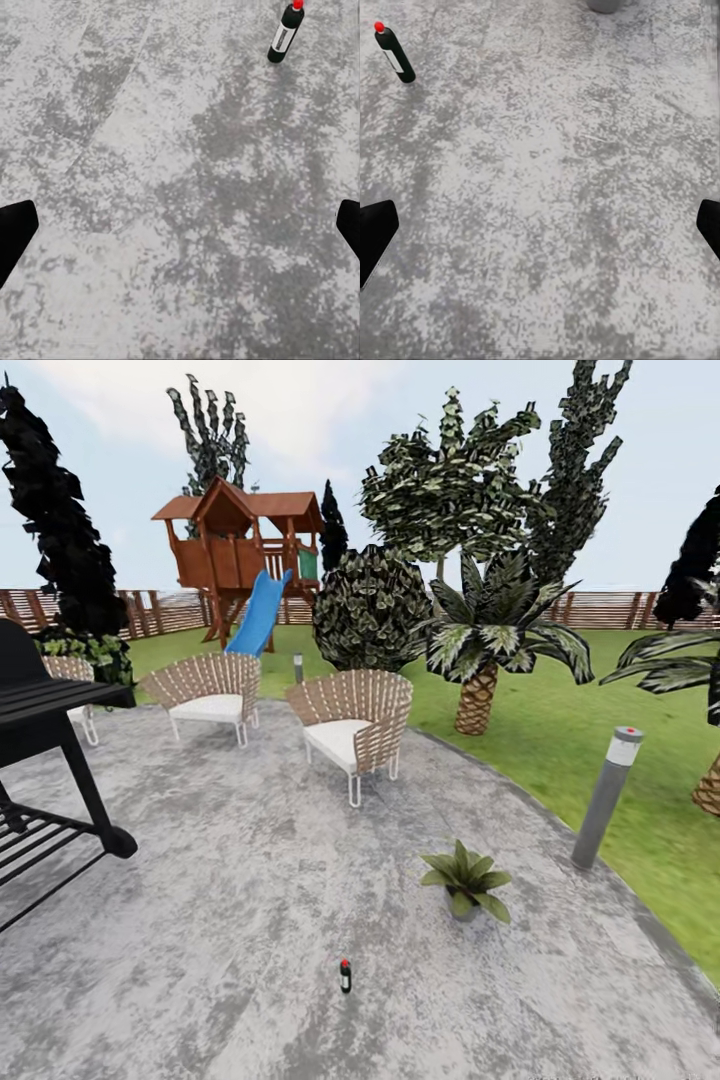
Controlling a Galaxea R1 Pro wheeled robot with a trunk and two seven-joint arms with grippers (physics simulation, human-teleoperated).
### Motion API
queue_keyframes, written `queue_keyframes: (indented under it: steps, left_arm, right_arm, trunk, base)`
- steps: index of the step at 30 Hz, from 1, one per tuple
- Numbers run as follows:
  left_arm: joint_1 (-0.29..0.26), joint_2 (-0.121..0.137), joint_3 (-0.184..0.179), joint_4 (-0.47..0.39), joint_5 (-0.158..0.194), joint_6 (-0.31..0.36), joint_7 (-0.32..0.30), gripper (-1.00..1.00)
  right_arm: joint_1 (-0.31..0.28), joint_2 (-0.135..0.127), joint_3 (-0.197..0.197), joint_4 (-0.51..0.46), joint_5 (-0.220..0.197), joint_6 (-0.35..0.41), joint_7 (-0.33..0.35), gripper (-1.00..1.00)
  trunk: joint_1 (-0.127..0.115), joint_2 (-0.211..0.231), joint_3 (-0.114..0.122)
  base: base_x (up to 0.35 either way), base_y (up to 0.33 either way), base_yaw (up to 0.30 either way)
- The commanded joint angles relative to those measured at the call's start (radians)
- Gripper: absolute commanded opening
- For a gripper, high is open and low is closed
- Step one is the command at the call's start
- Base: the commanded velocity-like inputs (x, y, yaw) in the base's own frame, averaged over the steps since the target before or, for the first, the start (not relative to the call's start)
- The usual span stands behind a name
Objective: Pick up the pesticide atomizer in the garden and spray insectifuge to fully cover both potted plants in the garden.
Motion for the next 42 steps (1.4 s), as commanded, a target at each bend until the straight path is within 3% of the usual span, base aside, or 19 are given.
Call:
queue_keyframes:
  steps: [1,27,42]
  left_arm:
    - [0.0,0.0,0.001,0.001,0.001,-0.003,0.0,1.0]
    - [0.0,-0.001,0.001,0.001,0.001,-0.002,0.0,1.0]
    - [0.0,-0.001,0.001,0.001,0.0,-0.002,0.0,1.0]
  right_arm:
    - [-0.001,0.0,-0.001,0.001,0.0,-0.003,0.001,1.0]
    - [-0.001,0.0,0.0,0.004,0.0,-0.003,0.0,1.0]
    - [-0.001,0.0,0.0,0.004,0.0,-0.003,0.001,1.0]
  trunk:
    - [0.0,-0.001,-0.001]
    - [0.0,-0.001,-0.001]
    - [0.0,-0.001,-0.001]
  base:
    - [0.167,0.299,-0.295]
    - [0.12,0.319,-0.295]
    - [0.014,0.335,-0.296]
